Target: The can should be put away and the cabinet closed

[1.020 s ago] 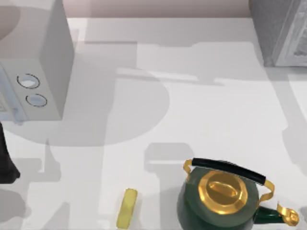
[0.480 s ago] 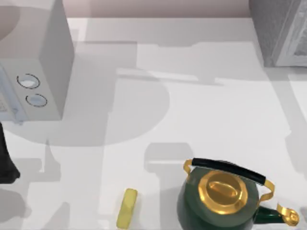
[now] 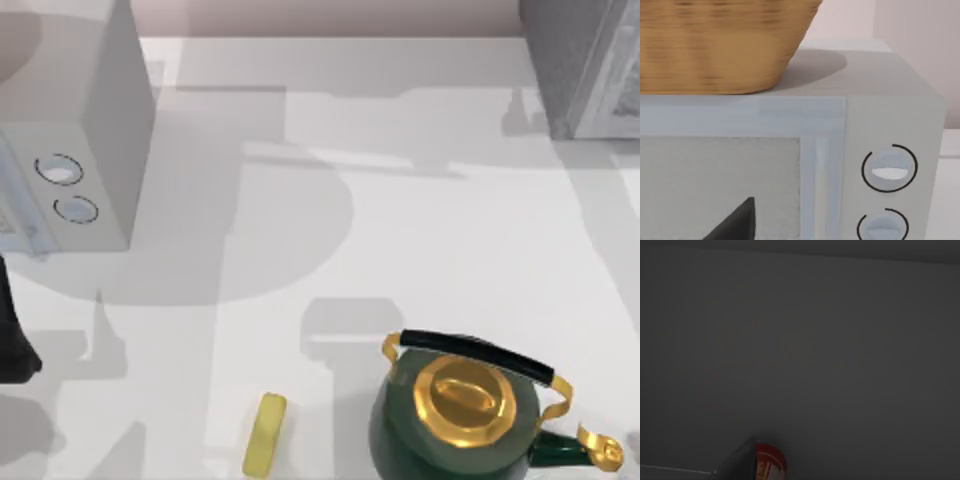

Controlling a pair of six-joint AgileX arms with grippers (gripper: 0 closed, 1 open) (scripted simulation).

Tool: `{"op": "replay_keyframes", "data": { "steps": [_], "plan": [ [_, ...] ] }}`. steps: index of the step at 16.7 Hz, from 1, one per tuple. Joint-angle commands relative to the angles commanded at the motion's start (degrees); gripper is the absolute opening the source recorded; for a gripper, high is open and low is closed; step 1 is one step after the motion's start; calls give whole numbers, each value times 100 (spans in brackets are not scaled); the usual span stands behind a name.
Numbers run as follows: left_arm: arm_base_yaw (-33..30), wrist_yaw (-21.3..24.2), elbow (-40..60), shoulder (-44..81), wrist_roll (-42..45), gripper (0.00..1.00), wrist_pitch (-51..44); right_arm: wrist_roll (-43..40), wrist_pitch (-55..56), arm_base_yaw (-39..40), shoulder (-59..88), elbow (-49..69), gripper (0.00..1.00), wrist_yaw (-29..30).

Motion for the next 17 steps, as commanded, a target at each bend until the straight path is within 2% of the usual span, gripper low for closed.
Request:
{"op": "replay_keyframes", "data": {
  "steps": [9,13,17],
  "plan": [
    [0,0,0,0,0,100,0,11,1532,-310,-4879,-7191,100,-155],
    [0,0,0,0,0,100,0,107,1837,-395,-6357,-9297,100,-89],
    [0,0,0,0,0,100,0,261,2040,-439,-7274,-10476,100,-28]
  ]
}}
